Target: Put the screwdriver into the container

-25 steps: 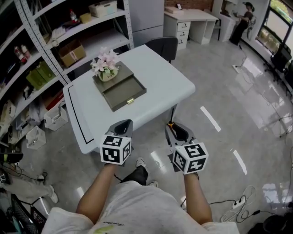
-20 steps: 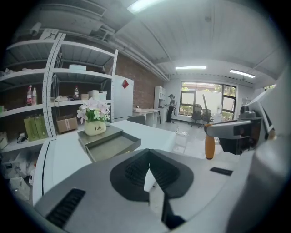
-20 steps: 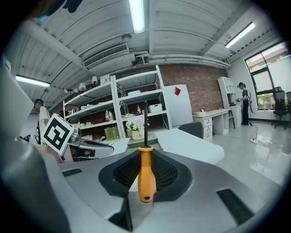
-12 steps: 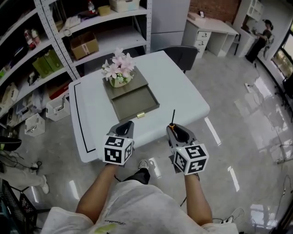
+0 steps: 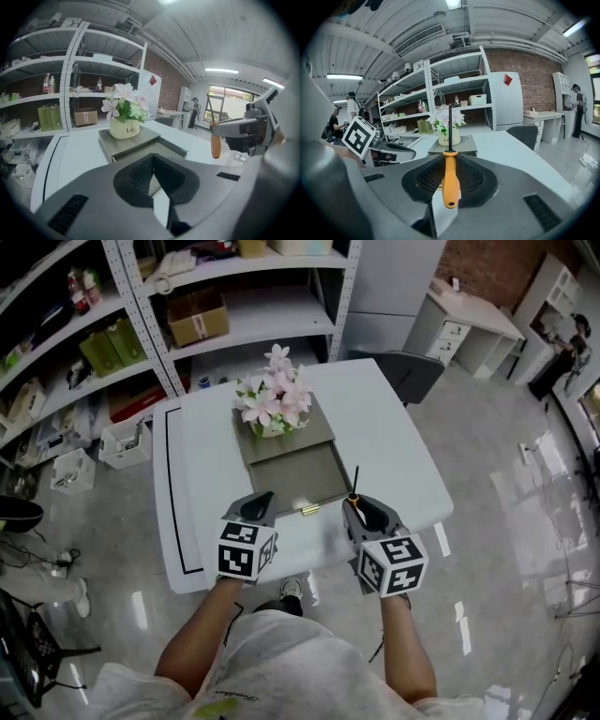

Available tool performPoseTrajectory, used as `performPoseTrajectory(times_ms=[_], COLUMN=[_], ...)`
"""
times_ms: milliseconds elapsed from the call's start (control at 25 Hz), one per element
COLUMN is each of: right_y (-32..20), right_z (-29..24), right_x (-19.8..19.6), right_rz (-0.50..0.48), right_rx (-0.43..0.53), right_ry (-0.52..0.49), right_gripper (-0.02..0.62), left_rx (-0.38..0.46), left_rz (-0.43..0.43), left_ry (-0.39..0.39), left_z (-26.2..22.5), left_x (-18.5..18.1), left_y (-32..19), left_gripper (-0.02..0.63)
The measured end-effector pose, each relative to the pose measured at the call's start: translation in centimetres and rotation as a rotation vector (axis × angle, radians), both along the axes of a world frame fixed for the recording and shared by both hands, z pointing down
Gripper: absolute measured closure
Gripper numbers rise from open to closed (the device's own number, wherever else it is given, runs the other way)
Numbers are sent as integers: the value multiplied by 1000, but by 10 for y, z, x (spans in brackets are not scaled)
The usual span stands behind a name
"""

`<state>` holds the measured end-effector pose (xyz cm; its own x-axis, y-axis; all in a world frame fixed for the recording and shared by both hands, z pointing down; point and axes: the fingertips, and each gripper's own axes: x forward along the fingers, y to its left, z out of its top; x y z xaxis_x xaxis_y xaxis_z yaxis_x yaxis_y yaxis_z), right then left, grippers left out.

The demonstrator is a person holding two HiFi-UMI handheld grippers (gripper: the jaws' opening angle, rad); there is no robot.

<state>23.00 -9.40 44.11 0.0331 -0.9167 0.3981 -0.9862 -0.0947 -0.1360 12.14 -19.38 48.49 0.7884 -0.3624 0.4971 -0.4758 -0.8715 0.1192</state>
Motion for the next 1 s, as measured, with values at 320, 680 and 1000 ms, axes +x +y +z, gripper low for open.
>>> performPoseTrajectory(times_ms=[320, 680, 1000], right_y=[-63, -107, -116], right_z=[9, 28, 72], right_x=[1, -12, -32], right_rz=[-104, -407, -747], right_rx=[-73, -236, -434], right_ry=[50, 305, 536], right_gripper=[520, 520, 520], left_rx=[-44, -84, -99], left_rz=[-70, -118, -151], left_ry=[9, 29, 25], left_z=[14, 29, 39], left_x=[-7, -15, -18], left_y=[-51, -79, -84], left_gripper=[603, 603, 603])
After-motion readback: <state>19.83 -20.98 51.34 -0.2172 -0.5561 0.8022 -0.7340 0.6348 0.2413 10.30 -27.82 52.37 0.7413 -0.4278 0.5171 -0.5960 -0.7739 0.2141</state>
